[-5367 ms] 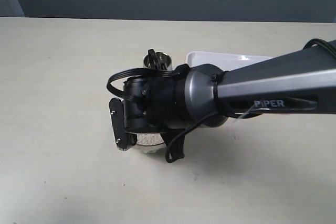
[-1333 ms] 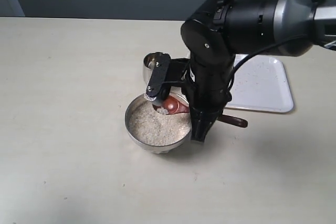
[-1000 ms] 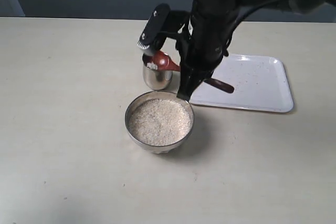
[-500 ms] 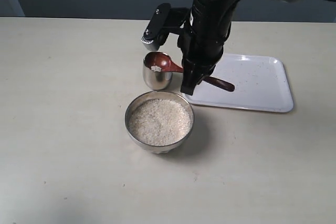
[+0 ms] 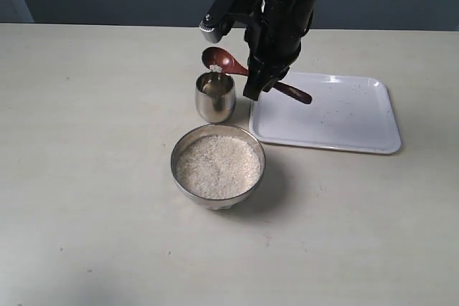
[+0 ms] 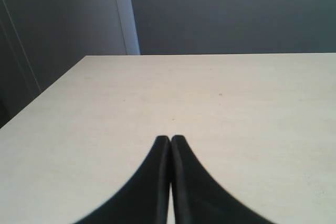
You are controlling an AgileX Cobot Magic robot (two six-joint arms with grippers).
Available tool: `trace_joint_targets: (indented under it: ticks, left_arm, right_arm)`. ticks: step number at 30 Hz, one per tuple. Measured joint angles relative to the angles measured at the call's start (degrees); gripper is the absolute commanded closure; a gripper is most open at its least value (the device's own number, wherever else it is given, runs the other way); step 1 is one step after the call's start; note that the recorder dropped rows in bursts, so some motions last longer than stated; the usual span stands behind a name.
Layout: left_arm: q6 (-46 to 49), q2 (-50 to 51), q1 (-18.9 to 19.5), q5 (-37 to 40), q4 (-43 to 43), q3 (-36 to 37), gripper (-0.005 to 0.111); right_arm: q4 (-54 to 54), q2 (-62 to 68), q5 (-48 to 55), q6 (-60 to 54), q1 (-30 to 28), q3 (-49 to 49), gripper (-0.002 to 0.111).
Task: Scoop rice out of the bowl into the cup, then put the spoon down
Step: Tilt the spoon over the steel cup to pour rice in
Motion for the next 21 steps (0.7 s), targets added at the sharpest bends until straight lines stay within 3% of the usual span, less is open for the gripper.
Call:
trace_joint_targets:
  ticks: [21]
  left_arm:
    - [0.00, 0.00, 0.00, 0.00, 0.00, 0.00, 0.106]
  right_arm:
    - [-10.64, 3.01, -6.80, 2.16, 0.00, -1.25, 0.109]
